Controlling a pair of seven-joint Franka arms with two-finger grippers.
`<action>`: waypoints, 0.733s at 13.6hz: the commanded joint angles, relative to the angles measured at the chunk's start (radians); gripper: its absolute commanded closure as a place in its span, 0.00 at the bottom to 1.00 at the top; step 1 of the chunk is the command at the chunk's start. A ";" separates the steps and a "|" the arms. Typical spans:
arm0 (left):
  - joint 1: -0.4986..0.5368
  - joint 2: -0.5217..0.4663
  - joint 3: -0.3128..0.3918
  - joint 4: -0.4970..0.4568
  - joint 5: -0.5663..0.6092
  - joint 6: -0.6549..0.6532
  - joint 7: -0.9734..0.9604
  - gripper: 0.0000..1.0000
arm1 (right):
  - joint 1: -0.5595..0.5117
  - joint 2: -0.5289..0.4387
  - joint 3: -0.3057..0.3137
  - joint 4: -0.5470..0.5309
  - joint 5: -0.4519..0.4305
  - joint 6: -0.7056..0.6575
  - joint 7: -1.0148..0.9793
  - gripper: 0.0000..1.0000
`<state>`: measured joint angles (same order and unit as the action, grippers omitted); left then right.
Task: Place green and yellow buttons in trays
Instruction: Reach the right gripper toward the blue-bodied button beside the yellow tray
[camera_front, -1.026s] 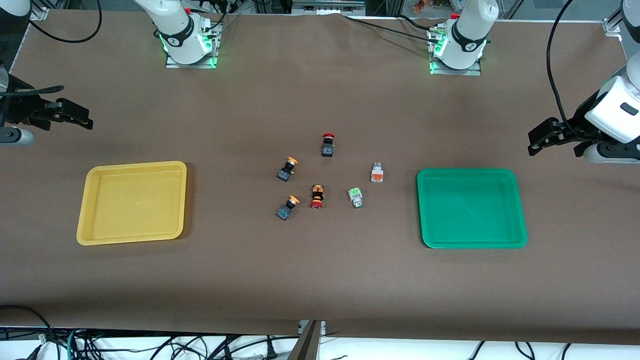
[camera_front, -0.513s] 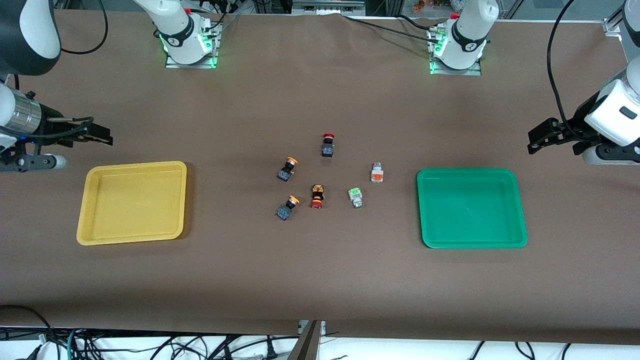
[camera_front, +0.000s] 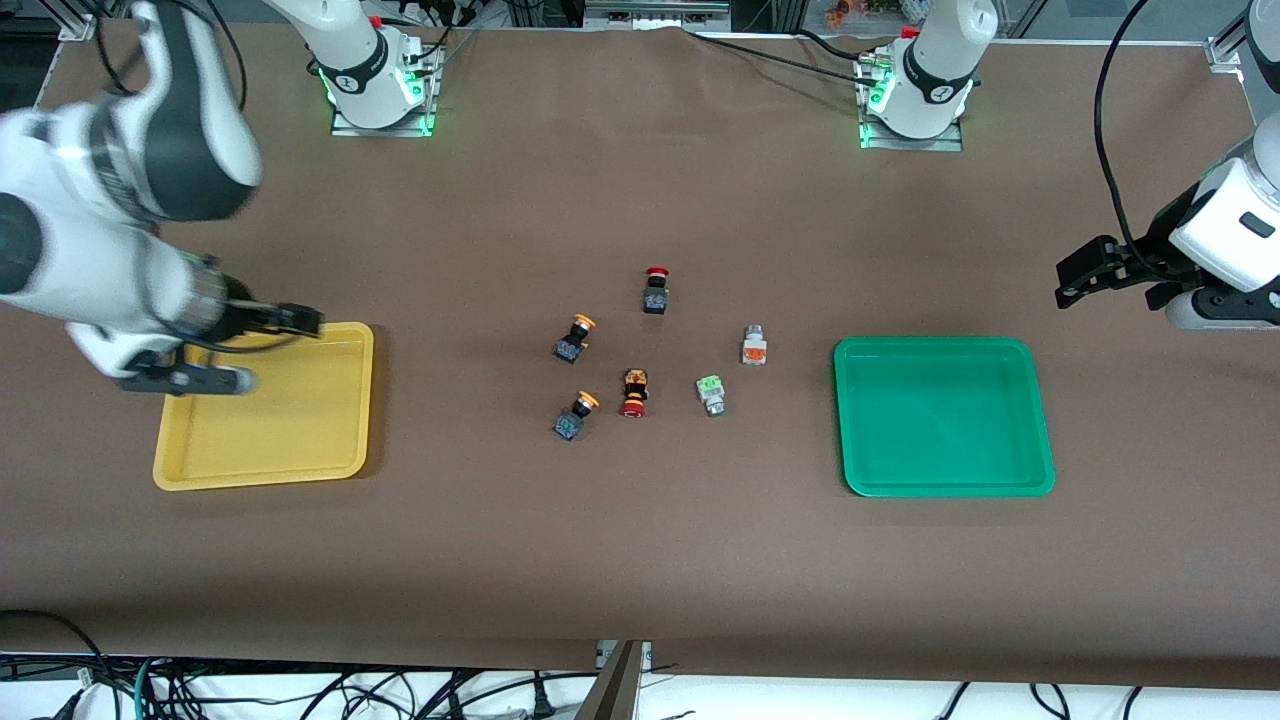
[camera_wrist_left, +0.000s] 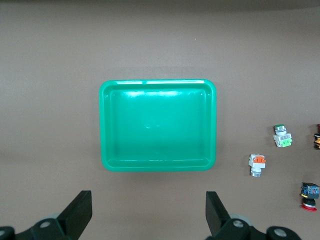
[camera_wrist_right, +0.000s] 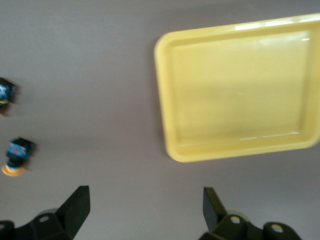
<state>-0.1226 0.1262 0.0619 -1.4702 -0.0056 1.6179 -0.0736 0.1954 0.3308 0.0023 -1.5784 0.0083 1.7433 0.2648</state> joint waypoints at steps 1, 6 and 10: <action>0.001 0.012 -0.001 0.028 -0.016 -0.013 0.006 0.00 | 0.103 0.083 -0.005 0.012 0.009 0.099 0.204 0.00; -0.006 0.030 -0.001 0.039 -0.007 0.042 0.006 0.00 | 0.298 0.220 -0.005 0.012 0.028 0.309 0.618 0.00; -0.009 0.078 -0.002 0.045 -0.014 0.100 0.006 0.00 | 0.406 0.325 -0.005 0.012 0.028 0.467 0.843 0.00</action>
<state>-0.1299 0.1540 0.0593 -1.4687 -0.0056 1.6998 -0.0735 0.5663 0.6129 0.0084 -1.5803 0.0241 2.1641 1.0392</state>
